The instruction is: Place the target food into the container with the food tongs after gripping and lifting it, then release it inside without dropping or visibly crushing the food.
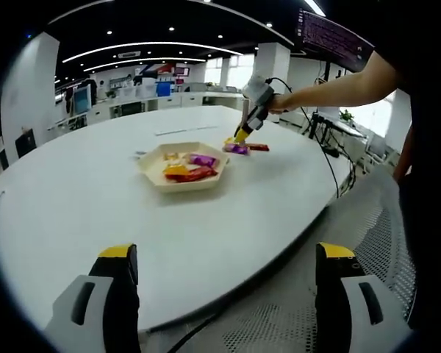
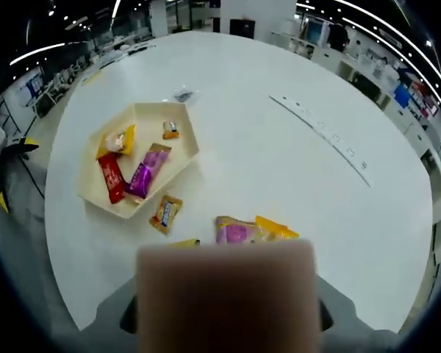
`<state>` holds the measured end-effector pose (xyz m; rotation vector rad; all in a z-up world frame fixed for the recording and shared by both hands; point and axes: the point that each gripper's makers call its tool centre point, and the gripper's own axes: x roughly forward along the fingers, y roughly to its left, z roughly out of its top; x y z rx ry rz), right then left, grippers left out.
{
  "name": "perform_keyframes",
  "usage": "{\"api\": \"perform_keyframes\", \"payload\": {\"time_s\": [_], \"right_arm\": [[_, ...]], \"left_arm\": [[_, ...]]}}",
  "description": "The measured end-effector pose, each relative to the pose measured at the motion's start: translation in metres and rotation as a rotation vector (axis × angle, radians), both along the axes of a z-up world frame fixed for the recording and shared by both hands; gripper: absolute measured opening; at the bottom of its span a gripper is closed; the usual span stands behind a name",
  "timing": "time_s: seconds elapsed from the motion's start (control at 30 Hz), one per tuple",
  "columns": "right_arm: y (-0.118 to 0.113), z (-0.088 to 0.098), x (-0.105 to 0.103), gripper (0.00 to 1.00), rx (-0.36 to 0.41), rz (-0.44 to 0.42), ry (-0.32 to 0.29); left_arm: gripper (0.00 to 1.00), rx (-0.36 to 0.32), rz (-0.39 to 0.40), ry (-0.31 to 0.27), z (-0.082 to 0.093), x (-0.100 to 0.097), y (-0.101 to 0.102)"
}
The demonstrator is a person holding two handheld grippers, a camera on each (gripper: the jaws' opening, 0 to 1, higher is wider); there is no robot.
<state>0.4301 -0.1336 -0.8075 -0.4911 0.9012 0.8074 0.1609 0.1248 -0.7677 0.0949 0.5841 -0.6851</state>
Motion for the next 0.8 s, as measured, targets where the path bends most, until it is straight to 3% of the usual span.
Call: {"api": "perform_keyframes", "payload": {"time_s": [0.8], "right_arm": [[0.001,-0.017,0.005,0.29,-0.002,-0.007,-0.001]], "left_arm": [[0.98,0.014,0.003,0.018,-0.003,-0.001,0.001]]}}
